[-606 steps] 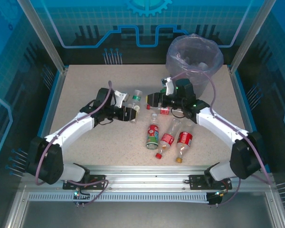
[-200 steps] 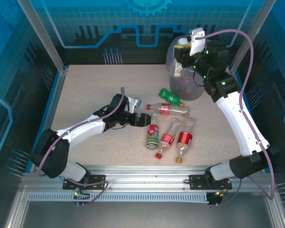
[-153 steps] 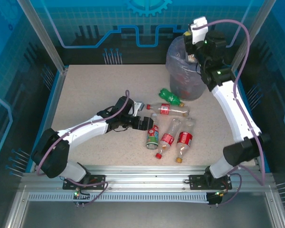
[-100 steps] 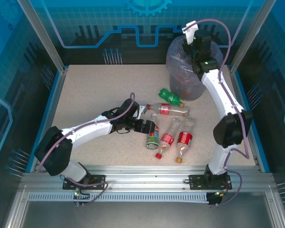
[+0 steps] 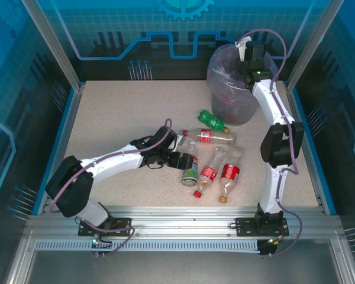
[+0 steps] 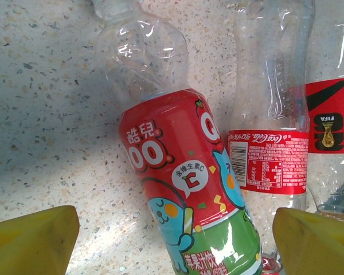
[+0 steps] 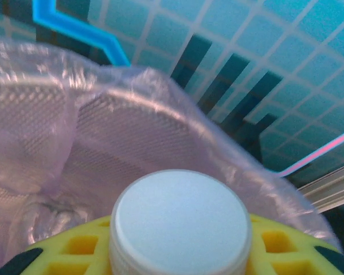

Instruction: Put the plastic bottles in the bin

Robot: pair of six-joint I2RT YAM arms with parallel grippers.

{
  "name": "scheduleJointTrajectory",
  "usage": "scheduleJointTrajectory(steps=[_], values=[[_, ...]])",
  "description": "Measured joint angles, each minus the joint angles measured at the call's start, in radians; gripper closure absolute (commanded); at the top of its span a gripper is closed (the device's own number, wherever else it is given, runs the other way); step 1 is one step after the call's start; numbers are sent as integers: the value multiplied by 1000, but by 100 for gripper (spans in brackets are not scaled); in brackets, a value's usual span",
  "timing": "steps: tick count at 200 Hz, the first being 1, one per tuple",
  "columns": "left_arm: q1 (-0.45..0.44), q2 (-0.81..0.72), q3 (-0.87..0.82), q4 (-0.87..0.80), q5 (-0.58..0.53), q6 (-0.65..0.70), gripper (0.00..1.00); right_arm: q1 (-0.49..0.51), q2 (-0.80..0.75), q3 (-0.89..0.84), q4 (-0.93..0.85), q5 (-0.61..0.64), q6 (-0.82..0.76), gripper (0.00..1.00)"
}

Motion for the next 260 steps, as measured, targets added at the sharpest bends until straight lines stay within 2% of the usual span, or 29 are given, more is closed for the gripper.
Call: scheduleJointTrajectory(steps=[14, 58, 81, 91, 149, 184, 229, 260], values=[[-2, 10, 3, 1, 0, 0, 11, -2, 20, 10, -15, -16, 11, 83], [-2, 20, 4, 5, 9, -1, 10, -10, 46, 50, -64, -60, 46, 61], [-3, 35, 8, 4, 9, -1, 9, -16, 46, 75, -95, -78, 63, 42], [-4, 46, 10, 3, 8, 0, 8, -18, 46, 90, -112, -86, 78, 36], [-12, 75, 30, 3, 19, 0, 4, -23, 24, 143, -169, -136, 114, 27], [-17, 85, 41, -5, 25, 0, 1, -23, -69, 123, -206, -184, 163, 22], [-40, 85, 58, -58, 26, 0, 1, -23, -385, -137, -192, -278, 278, 13], [-60, 88, 58, -82, 25, -19, 1, -16, -572, -359, -177, -338, 363, 12]])
